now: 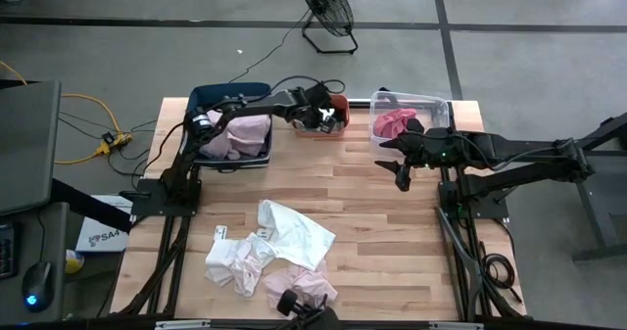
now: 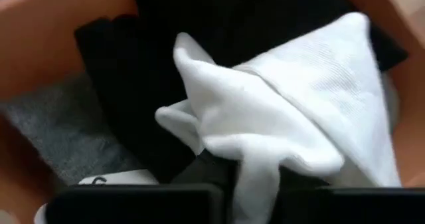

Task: Pick & Place Cloths
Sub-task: Put the white sock into the orange bin

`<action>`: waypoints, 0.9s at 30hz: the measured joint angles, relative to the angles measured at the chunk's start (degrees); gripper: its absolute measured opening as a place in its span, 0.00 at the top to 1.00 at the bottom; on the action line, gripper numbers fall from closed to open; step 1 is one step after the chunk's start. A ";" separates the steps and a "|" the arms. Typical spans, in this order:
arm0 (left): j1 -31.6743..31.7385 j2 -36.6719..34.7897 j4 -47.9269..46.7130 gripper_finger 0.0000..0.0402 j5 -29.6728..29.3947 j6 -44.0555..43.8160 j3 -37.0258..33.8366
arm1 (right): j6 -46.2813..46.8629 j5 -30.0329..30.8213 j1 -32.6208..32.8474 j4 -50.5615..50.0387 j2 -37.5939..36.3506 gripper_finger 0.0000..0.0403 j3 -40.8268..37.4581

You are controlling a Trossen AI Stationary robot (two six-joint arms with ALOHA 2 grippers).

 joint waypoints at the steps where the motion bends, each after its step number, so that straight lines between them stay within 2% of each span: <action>1: -0.03 0.00 -0.20 0.91 0.03 0.45 0.46 | 0.00 0.00 0.00 0.00 0.00 0.41 0.00; 11: -0.83 -0.02 -8.43 0.41 0.03 1.83 7.88 | 1.03 -0.01 0.00 -0.46 0.00 0.41 0.00; 16: -0.79 -0.07 -14.02 0.25 -1.11 1.46 12.62 | 1.05 -0.02 -0.02 -0.81 0.00 0.41 0.00; 19: -0.79 -0.07 -16.85 0.22 -3.25 1.26 15.37 | 1.05 -0.02 0.00 -1.17 0.00 0.41 -0.01; 22: -0.83 -0.15 -17.38 0.24 -3.85 1.24 16.90 | 1.05 -0.02 -0.01 -1.50 0.00 0.41 -0.02; 24: -0.87 -0.15 -18.04 0.27 -3.86 1.28 17.77 | 1.05 -0.02 0.00 -1.56 0.00 0.41 -0.02; 27: -0.87 -0.17 -18.32 0.40 -3.90 1.50 18.19 | 1.05 -0.02 -0.02 -1.62 0.00 0.41 -0.02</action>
